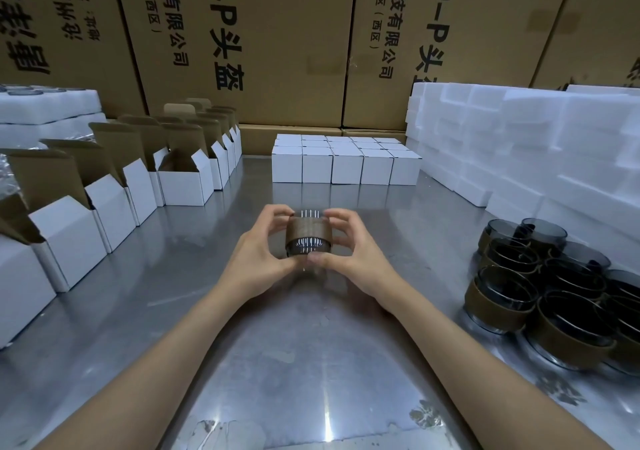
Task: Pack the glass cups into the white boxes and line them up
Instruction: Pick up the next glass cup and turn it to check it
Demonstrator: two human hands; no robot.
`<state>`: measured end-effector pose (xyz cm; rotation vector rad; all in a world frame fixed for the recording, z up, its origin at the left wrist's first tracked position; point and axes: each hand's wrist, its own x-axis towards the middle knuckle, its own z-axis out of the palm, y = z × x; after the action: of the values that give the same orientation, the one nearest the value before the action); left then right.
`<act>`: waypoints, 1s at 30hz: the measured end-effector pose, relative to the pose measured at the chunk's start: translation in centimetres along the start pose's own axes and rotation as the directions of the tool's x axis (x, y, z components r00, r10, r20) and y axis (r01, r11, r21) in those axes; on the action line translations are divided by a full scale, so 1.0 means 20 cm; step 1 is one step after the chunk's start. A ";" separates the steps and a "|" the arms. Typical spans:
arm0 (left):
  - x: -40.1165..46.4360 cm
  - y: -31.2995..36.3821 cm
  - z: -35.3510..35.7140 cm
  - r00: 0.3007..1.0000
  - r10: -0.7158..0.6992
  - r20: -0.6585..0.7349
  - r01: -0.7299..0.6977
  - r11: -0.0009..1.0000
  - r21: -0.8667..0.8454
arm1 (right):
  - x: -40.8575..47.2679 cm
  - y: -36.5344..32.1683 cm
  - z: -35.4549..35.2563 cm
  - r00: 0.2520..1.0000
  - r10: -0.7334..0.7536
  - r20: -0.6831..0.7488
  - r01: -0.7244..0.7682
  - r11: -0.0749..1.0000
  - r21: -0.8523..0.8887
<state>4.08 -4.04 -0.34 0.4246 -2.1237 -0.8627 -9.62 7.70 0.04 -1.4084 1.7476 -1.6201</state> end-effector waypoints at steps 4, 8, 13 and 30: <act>0.00 -0.01 0.00 0.999 0.009 0.049 -0.010 1.000 0.015 | -0.01 -0.02 0.02 0.993 -0.109 -0.052 0.103 0.988 -0.119; 0.01 0.01 0.00 0.992 0.120 0.026 -0.122 0.989 0.089 | -0.02 -0.03 0.04 0.980 -0.191 -0.053 0.174 0.958 -0.228; 0.00 -0.02 0.00 0.998 0.048 0.034 -0.050 0.997 0.066 | -0.01 -0.03 0.03 0.999 -0.047 0.019 0.049 0.992 -0.115; 0.00 0.02 0.00 0.992 0.114 0.062 -0.122 0.984 0.130 | -0.02 -0.03 0.02 0.987 -0.146 -0.065 0.124 0.956 -0.267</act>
<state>4.13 -3.75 -0.15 0.3430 -2.2411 -0.6738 -8.86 7.85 0.45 -1.6318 2.0153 -1.5819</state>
